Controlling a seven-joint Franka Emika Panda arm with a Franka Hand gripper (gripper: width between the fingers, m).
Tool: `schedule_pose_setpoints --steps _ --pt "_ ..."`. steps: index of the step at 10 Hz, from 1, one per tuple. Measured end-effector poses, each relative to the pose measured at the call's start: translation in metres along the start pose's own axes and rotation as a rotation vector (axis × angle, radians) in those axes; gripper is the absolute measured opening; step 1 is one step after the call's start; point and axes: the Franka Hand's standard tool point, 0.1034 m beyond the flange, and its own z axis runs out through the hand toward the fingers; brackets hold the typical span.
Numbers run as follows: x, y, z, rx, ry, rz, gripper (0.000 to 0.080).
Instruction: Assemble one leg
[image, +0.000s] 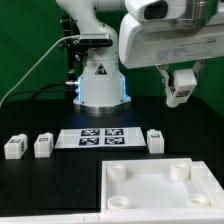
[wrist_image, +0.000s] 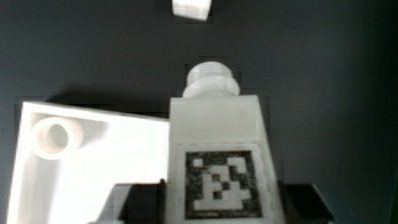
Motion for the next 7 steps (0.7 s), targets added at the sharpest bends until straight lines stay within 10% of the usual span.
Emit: schedule_pose_setpoints --steps 2,7 --pt "0.007 0.002 -0.003 -0.009 0.231 0.000 0.0292" --pt "0.090 0.023 -0.012 -0.016 0.805 -0.069 0.0292"
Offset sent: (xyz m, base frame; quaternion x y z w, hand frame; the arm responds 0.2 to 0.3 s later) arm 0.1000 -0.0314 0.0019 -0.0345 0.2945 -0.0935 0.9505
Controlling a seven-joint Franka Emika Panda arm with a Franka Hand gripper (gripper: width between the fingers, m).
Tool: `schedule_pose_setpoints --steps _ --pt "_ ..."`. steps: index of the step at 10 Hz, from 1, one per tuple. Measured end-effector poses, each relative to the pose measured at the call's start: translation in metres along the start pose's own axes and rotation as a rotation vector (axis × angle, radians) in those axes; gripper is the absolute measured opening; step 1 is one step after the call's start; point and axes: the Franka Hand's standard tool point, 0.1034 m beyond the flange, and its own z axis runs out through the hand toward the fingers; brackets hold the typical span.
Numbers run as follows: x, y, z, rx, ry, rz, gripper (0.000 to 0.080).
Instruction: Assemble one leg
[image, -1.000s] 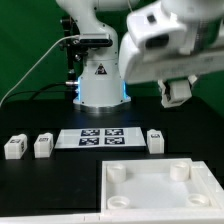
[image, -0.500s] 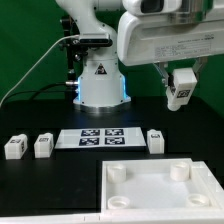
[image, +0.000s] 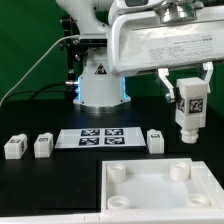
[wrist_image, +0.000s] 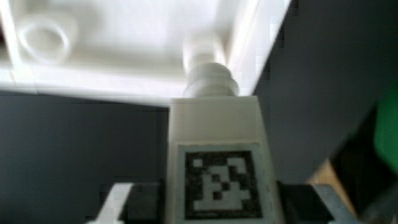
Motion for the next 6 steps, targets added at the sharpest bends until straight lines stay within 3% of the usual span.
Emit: schedule_pose_setpoints --steps 2,5,6 --pt "-0.005 0.002 -0.002 -0.009 0.096 -0.002 0.0292" --pt "-0.014 0.001 0.011 -0.001 0.008 0.003 0.0292" --pt "-0.006 0.006 0.022 0.003 -0.040 0.012 0.0292"
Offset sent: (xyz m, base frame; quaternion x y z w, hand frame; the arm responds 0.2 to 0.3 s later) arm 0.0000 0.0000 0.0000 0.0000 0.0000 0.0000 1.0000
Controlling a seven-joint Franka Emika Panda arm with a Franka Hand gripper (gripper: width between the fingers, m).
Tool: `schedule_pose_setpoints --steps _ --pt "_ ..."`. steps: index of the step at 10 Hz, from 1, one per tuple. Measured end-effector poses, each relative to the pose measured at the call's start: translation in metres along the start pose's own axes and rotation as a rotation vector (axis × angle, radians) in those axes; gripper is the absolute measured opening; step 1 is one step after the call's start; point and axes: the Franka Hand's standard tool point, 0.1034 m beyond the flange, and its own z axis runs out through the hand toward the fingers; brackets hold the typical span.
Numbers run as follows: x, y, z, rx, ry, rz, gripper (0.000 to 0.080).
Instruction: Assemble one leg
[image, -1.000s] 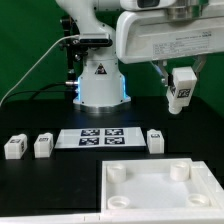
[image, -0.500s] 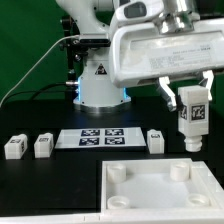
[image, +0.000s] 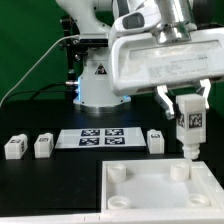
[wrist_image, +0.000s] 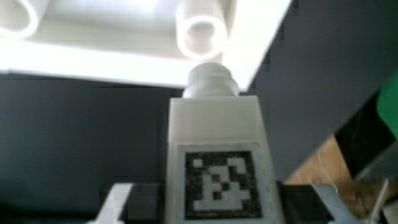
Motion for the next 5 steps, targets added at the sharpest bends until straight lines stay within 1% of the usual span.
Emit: schedule_pose_setpoints --steps 1,2,4,5 --pt "0.010 0.002 0.009 0.005 -0.018 0.012 0.0292" --pt "0.013 -0.001 0.018 0.012 -0.027 0.017 0.0292" --pt "0.014 -0.005 0.032 0.020 -0.029 0.017 0.0292" --pt "0.010 -0.008 0.038 0.024 -0.029 0.016 0.0293"
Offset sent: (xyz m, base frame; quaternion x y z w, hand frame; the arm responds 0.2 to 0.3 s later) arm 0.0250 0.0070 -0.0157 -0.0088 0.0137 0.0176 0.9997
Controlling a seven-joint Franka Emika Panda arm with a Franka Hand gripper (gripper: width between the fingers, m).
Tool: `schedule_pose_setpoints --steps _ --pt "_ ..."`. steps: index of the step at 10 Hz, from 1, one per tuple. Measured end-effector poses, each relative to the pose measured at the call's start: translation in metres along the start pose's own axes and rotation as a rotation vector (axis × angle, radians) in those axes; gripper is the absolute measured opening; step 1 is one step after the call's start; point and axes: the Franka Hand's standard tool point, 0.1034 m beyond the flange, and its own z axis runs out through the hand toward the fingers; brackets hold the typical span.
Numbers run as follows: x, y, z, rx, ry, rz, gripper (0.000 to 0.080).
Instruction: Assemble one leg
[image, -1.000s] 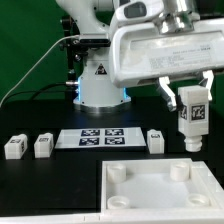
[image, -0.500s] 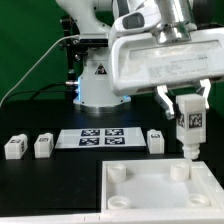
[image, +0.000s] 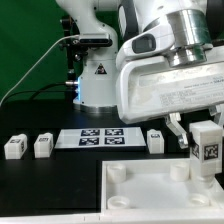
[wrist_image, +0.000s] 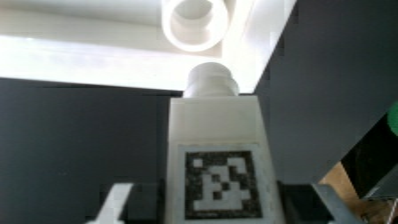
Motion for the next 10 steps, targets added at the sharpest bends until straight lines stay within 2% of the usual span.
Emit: schedule_pose_setpoints --steps 1,6,10 --pt "-0.002 -0.002 0.003 0.002 0.004 -0.003 0.0293" --pt "-0.017 0.004 0.010 -0.003 -0.010 -0.023 0.0293" --pt "-0.028 0.008 0.021 -0.004 -0.008 -0.024 0.0293"
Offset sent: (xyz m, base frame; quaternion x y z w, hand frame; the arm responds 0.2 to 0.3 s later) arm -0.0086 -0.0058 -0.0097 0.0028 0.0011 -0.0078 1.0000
